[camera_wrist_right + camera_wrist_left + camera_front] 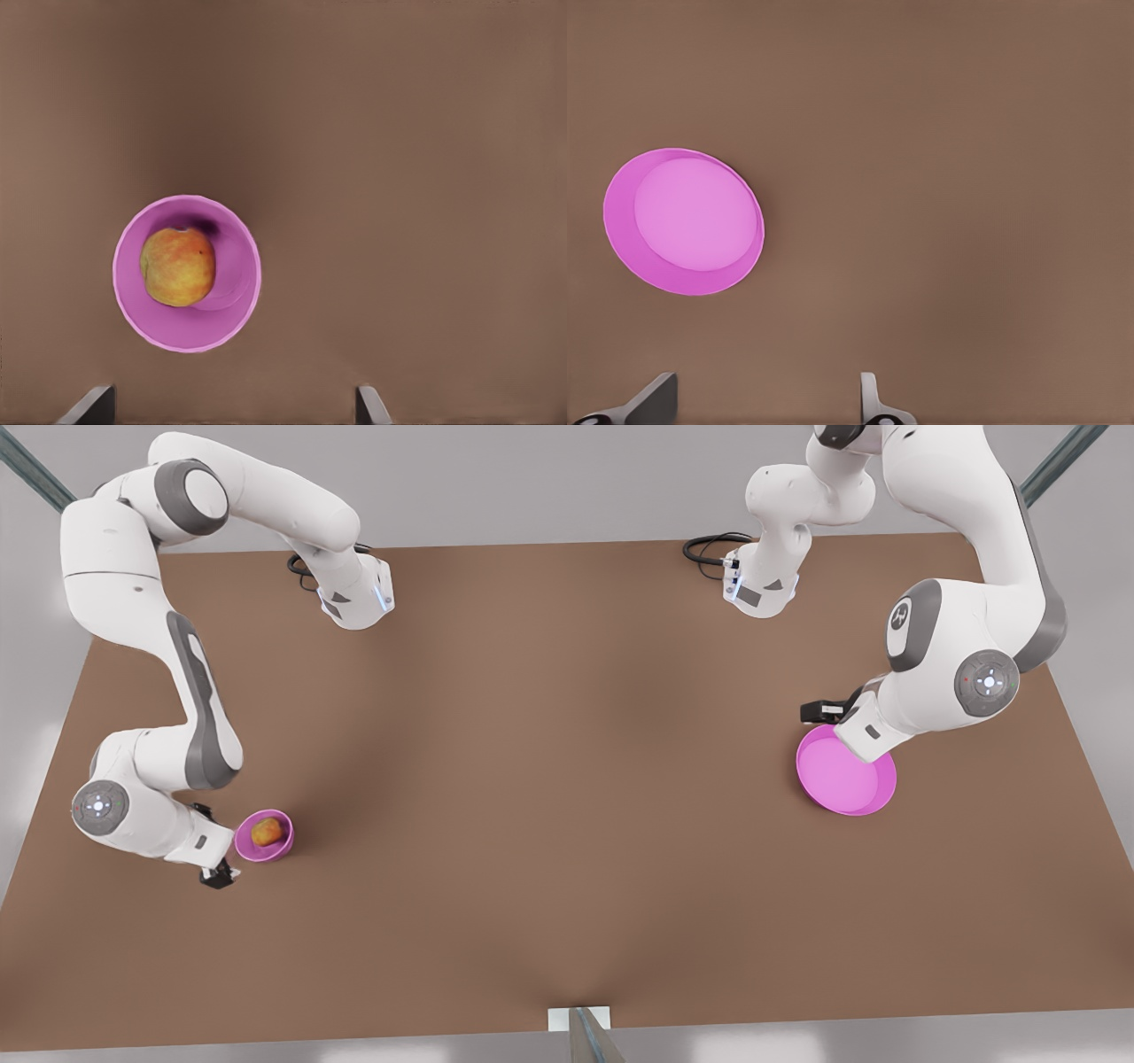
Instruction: Use the left arm to pick up the apple from the plate, transfer it to the gripper of the right arm, and then use the right arm to place it into the bowl
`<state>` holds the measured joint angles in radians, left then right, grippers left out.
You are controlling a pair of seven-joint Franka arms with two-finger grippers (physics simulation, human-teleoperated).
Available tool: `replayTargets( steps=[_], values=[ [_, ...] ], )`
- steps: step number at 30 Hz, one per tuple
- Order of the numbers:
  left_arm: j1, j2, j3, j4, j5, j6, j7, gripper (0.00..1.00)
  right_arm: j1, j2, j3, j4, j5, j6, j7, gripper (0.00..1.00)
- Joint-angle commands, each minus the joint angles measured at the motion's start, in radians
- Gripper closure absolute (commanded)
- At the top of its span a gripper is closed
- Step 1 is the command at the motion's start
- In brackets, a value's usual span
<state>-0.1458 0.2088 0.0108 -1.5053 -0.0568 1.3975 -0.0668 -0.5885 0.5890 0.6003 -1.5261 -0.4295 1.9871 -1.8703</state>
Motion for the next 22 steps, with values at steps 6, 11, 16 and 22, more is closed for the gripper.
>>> replayTargets(
  steps=[6, 11, 16, 22],
  values=[
    [0.002, 0.000, 0.000, 0.002, 0.000, 0.003, -0.005, 0.00, 0.164, 0.029, 0.013, 0.316, 0.031, -0.611, 1.912, 0.00],
    [0.002, 0.000, 0.000, 0.002, 0.002, 0.003, -0.004, 0.00, 0.529, -0.290, -0.458, 0.161, 0.354, -0.631, 2.013, 0.00],
    [-0.001, -0.003, -0.002, 0.007, 0.000, -0.002, -0.001, 0.00, 0.519, -0.362, -0.458, 0.055, 0.370, -0.559, 2.018, 0.00],
    [-0.001, -0.002, -0.002, 0.008, -0.001, -0.002, -0.001, 0.00, 0.512, -0.365, -0.462, 0.055, 0.368, -0.556, 2.010, 0.00]
  ],
)
